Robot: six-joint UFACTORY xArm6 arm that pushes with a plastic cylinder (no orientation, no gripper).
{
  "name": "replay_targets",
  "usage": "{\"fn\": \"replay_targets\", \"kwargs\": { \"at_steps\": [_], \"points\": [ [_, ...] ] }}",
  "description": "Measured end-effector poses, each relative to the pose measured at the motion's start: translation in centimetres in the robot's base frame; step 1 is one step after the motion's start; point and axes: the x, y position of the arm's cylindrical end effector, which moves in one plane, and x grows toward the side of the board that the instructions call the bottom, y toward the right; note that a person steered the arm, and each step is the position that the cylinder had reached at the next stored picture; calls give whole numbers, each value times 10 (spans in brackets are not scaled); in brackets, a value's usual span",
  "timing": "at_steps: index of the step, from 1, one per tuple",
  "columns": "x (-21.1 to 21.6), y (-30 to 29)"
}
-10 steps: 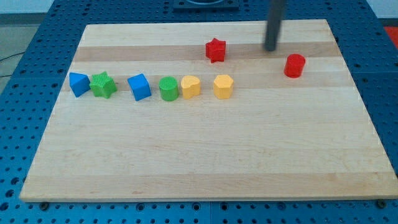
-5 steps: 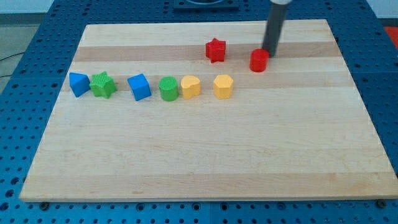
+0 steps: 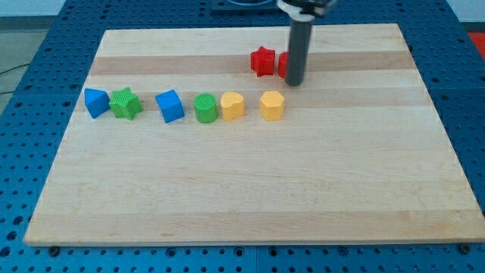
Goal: Move the red circle to the left side of the red star
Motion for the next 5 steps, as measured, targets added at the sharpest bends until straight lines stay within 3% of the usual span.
{"fn": "replay_targets", "kwargs": {
  "at_steps": [2,4,5],
  "points": [
    [30,-22],
    [36,-107],
    [54,-121]
  ]
}}
